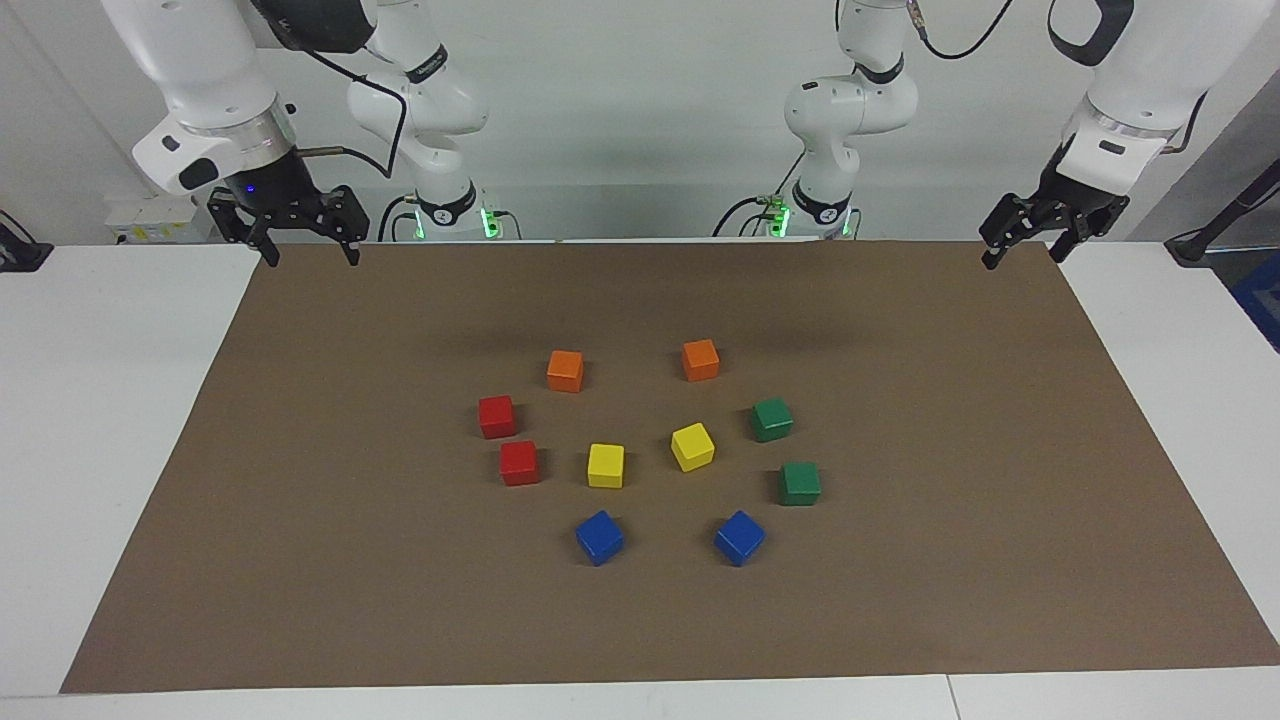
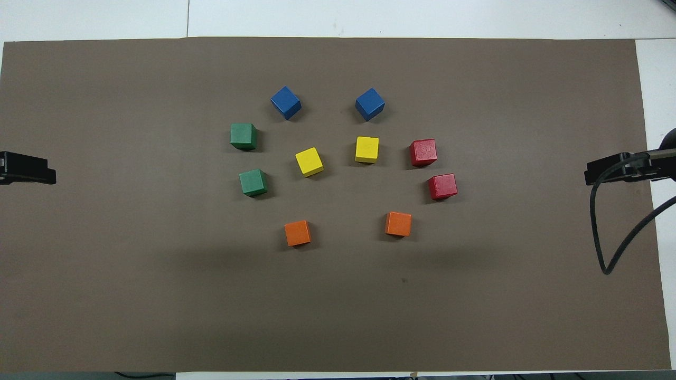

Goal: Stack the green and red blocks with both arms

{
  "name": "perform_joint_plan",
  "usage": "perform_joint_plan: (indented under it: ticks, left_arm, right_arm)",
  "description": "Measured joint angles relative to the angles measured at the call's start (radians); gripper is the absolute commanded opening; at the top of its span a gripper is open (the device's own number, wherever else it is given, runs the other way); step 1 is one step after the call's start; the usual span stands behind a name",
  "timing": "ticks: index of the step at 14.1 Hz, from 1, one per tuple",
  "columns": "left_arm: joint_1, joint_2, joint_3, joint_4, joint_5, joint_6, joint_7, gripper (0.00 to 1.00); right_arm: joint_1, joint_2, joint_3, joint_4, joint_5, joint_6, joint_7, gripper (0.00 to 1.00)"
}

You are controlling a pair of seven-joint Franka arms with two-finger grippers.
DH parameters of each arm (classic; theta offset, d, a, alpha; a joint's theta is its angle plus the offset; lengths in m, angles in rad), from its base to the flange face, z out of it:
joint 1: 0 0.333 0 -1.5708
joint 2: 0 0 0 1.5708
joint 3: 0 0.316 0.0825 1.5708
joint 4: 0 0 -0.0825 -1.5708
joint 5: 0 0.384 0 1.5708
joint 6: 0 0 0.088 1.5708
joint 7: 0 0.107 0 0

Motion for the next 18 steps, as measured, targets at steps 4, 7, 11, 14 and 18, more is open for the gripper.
perform_joint_plan:
  ticks: [4, 7, 11, 14, 18]
  left_arm:
    - [0.0, 0.0, 0.0, 0.0, 0.0, 0.0, 0.0, 1.0]
    - [0.0, 0.0, 0.0, 0.0, 0.0, 0.0, 0.004, 1.0]
    - [-0.032, -0.002, -0.003, -0.032, -0.026, 0.031, 0.013, 1.0]
    - [-0.146, 0.001, -0.007, -0.112, -0.035, 0.138, -0.065, 1.0]
    - [-0.283, 0.057, -0.01, -0.238, -0.049, 0.325, -0.142, 1.0]
  right_arm:
    - [0.0, 0.0, 0.0, 0.0, 0.0, 0.0, -0.009, 1.0]
    - [-0.003, 0.0, 0.0, -0.001, 0.0, -0.001, -0.009, 1.0]
    - [-0.007, 0.0, 0.0, -0.006, 0.0, -0.002, -0.009, 1.0]
    - [-0.006, -0.012, 0.0, -0.037, 0.0, -0.002, -0.009, 1.0]
    - [0.053, -0.025, 0.007, -0.11, 0.006, 0.12, 0.085, 1.0]
